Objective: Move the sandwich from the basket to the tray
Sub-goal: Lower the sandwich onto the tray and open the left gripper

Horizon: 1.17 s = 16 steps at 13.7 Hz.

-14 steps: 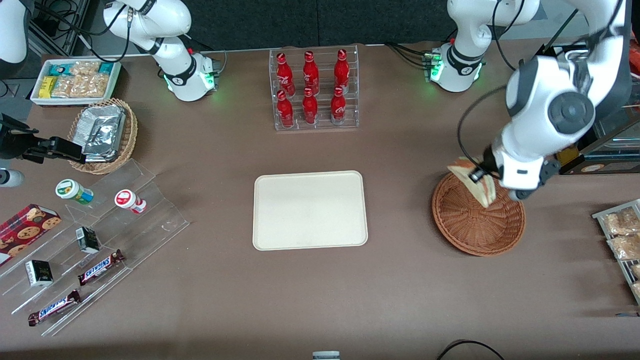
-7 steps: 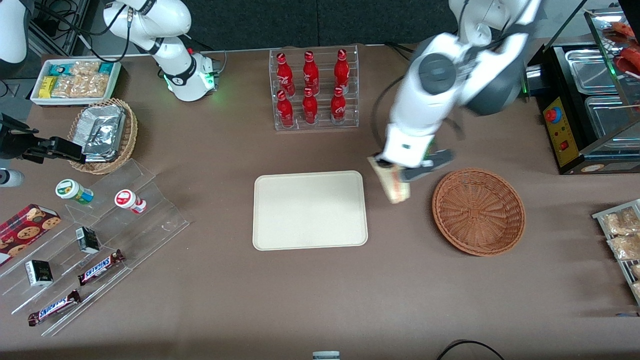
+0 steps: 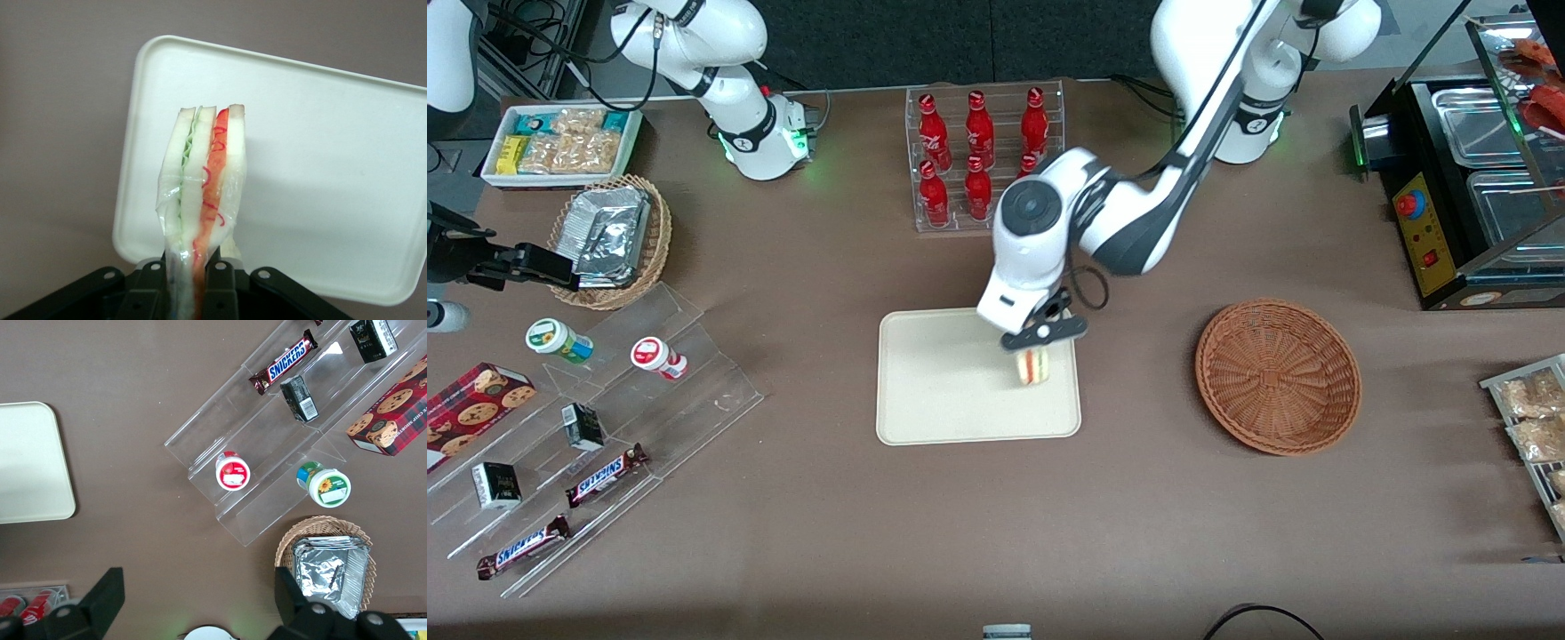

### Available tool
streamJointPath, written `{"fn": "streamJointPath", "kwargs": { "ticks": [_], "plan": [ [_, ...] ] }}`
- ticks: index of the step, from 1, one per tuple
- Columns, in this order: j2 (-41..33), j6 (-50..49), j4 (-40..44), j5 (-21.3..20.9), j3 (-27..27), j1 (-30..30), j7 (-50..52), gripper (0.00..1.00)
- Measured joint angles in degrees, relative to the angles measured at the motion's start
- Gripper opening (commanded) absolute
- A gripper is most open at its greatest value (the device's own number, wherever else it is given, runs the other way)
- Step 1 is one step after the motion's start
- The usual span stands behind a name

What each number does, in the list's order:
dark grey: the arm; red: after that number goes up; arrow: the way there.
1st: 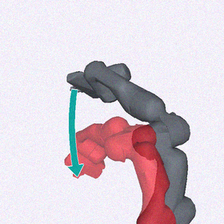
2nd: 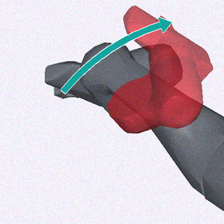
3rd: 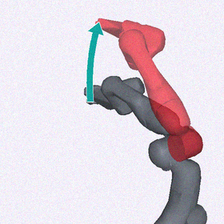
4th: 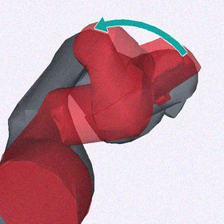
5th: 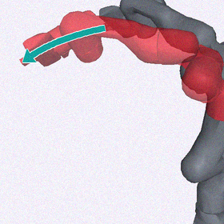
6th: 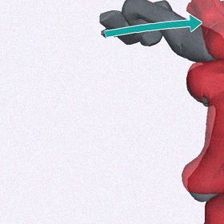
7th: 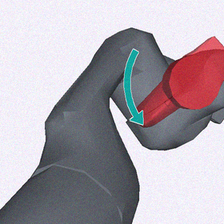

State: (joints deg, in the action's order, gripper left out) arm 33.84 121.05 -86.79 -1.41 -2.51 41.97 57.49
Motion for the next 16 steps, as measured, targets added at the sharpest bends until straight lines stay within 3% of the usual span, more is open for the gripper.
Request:
{"fn": "streamJointPath", "kwargs": {
  "ticks": [6,7,8,9,16],
  "plan": [
    [7.89,3.78,3.81,-3.19,-0.02,3.20,-1.13,0.01],
    [8.63,4.21,3.83,-3.39,-0.03,3.76,-1.28,0.29],
    [9.31,4.47,3.85,-3.48,-0.03,4.19,-1.29,0.76],
    [9.87,4.67,3.88,-3.53,-0.02,4.45,-1.33,0.99],
    [10.26,2.32,7.70,-3.61,0.61,4.38,-1.49,1.00]
  ]
}}
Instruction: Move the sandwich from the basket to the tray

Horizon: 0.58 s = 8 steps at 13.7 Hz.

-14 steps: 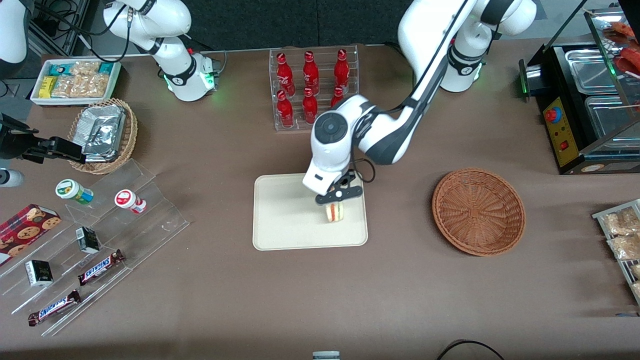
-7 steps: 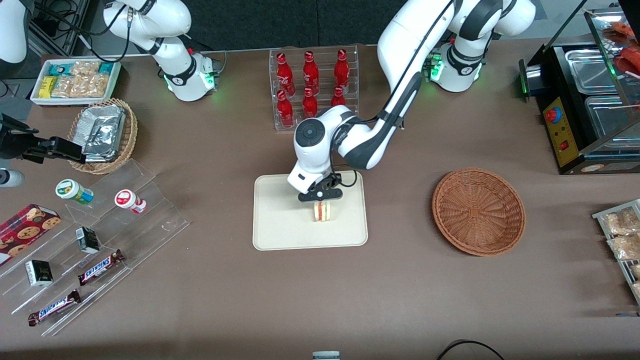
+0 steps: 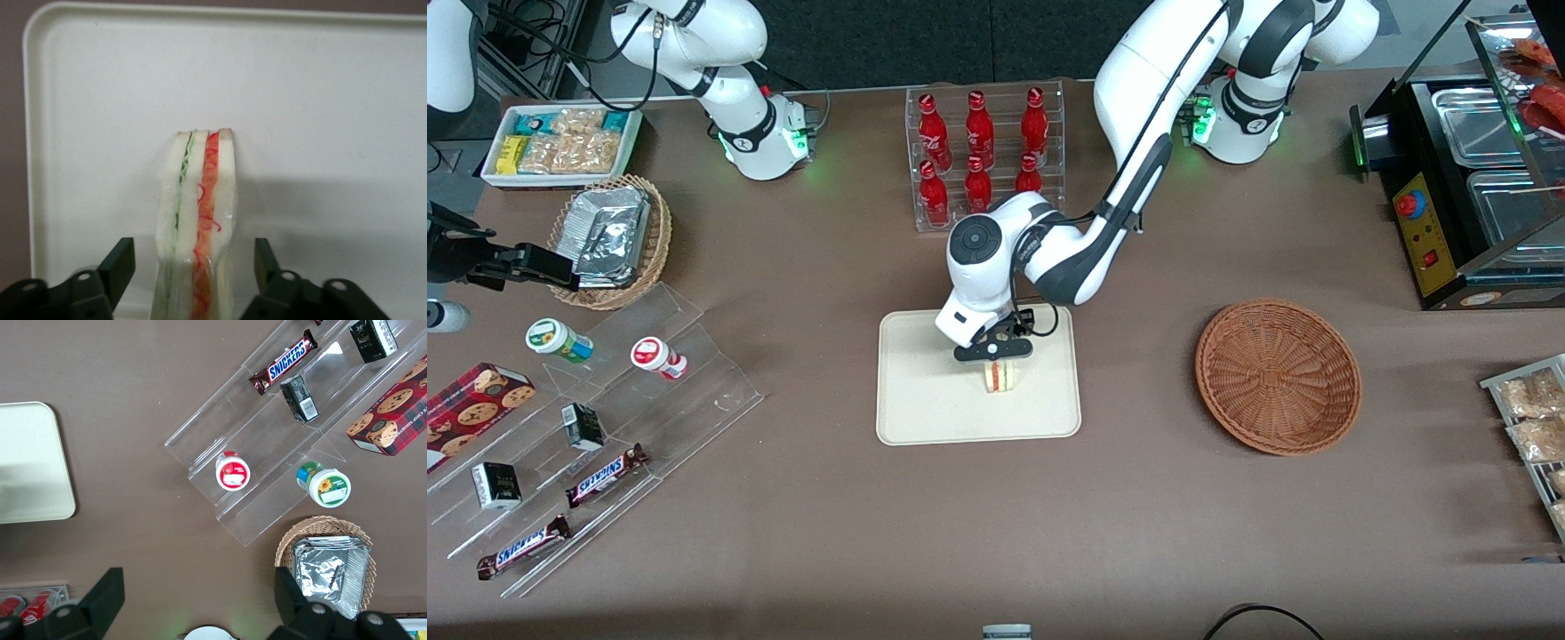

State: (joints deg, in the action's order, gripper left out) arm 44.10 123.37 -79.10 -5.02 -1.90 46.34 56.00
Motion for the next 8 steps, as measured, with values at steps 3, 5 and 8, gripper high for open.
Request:
{"fn": "streamJointPath", "kwargs": {
  "ticks": [3,5,8],
  "plan": [
    [-3.91,-8.62,4.78,0.05,0.61,-0.43,0.32,1.00],
    [-9.03,-14.21,5.75,0.88,0.89,-2.38,0.70,1.00],
    [-17.47,-24.31,5.94,2.00,1.19,-7.96,0.67,1.00]
  ]
}}
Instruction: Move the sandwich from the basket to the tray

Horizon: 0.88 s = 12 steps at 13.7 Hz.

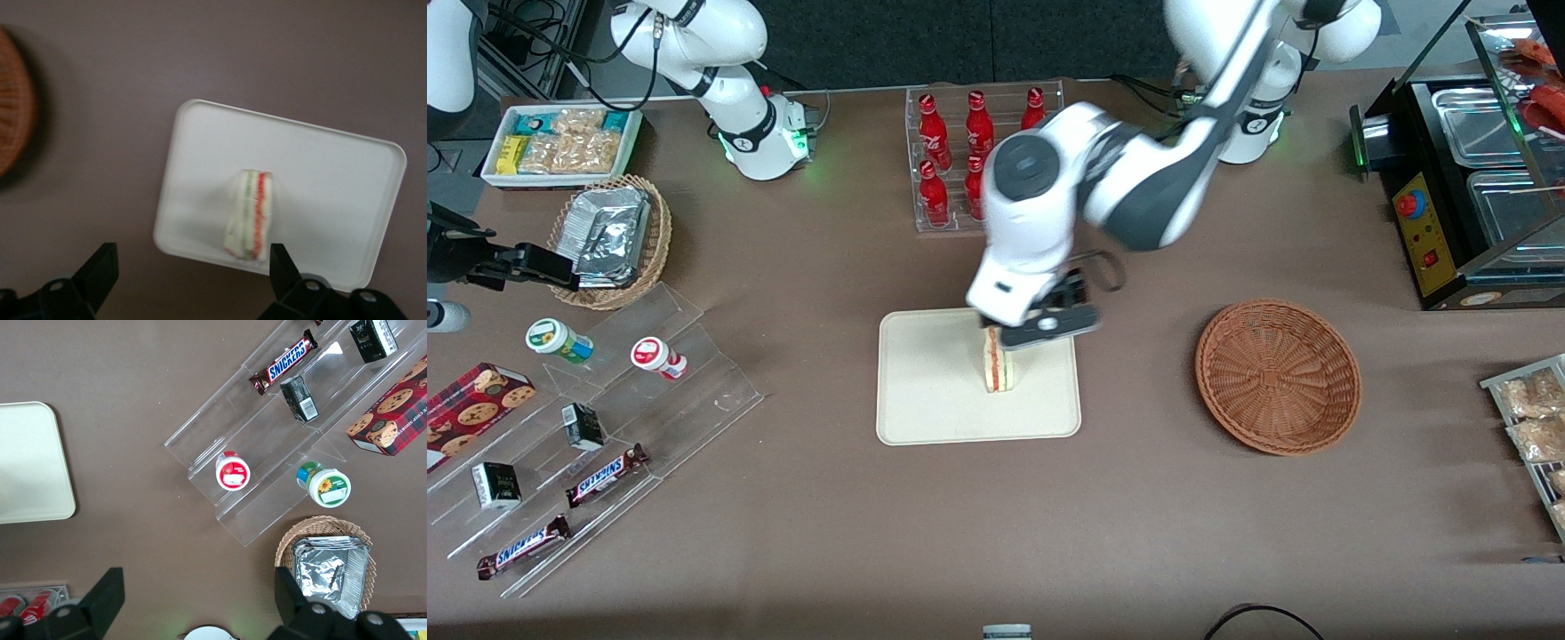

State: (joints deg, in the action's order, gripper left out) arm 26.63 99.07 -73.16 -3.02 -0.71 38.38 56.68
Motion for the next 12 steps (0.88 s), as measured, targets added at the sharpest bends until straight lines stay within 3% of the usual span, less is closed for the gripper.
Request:
{"fn": "streamJointPath", "kwargs": {
  "ticks": [3,6,12],
  "plan": [
    [-7.21,-9.53,-0.28,0.08,0.22,-7.41,-2.34,1.00],
    [-12.83,-15.05,-2.28,0.13,0.39,-15.64,-13.49,1.00],
    [-20.17,-15.23,-11.84,0.40,0.49,-30.17,-36.03,1.00]
  ]
}}
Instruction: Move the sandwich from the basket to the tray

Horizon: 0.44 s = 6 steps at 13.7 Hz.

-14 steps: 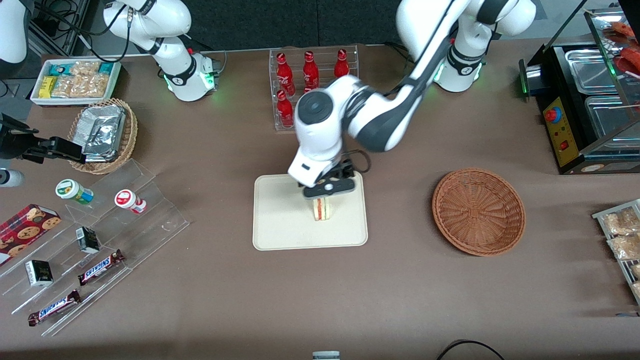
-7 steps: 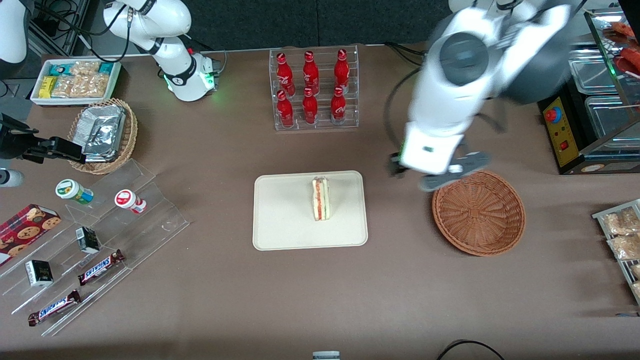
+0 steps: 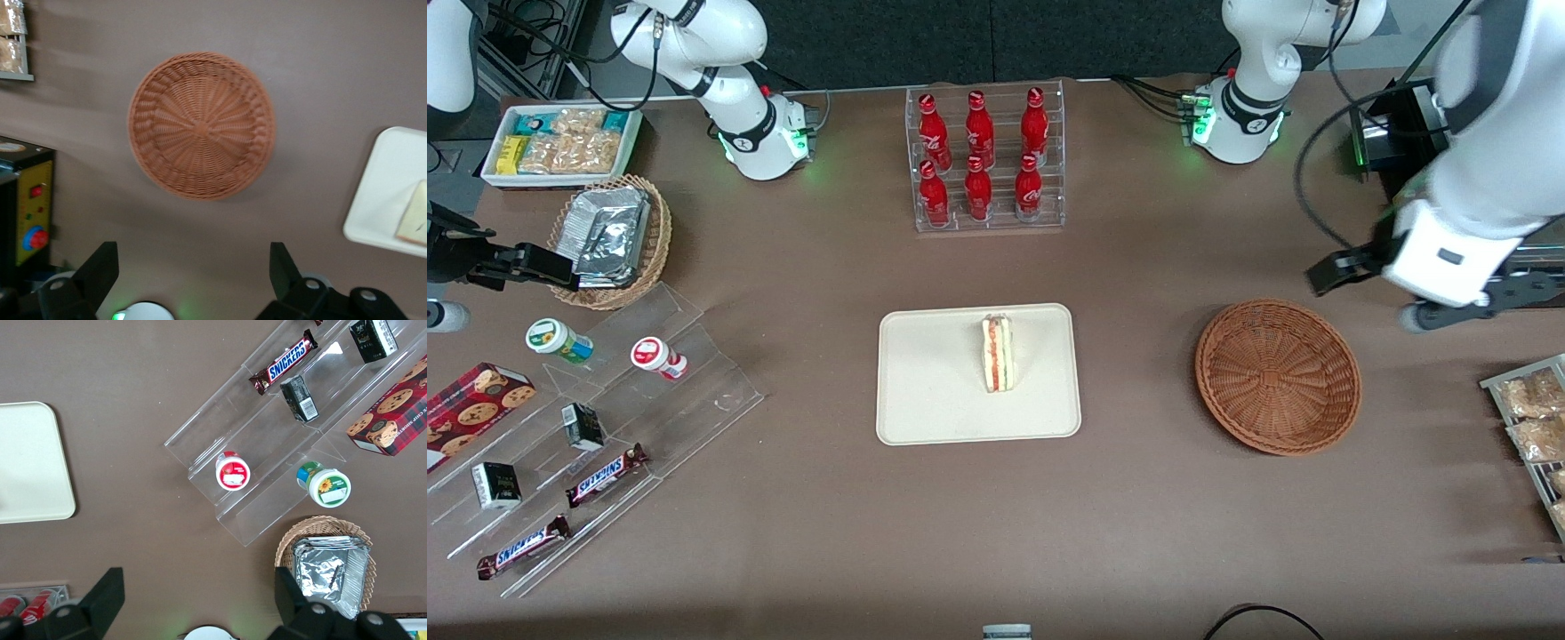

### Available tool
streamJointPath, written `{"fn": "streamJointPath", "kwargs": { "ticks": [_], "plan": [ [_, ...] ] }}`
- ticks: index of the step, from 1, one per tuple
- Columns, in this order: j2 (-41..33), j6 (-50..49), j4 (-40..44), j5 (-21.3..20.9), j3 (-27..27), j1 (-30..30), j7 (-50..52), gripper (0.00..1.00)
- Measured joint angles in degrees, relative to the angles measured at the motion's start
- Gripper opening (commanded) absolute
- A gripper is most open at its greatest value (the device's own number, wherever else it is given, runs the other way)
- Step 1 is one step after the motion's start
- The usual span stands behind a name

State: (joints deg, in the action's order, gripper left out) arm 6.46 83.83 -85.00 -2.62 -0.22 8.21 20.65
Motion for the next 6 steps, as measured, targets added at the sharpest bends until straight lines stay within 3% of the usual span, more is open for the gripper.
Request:
{"fn": "streamJointPath", "kwargs": {
  "ticks": [3,6],
  "plan": [
    [-3.34,2.00,-4.47,0.20,-0.01,-4.02,-7.94,1.00],
    [-5.65,3.07,-6.68,3.34,-0.22,-4.71,-8.98,1.00]
  ]
}}
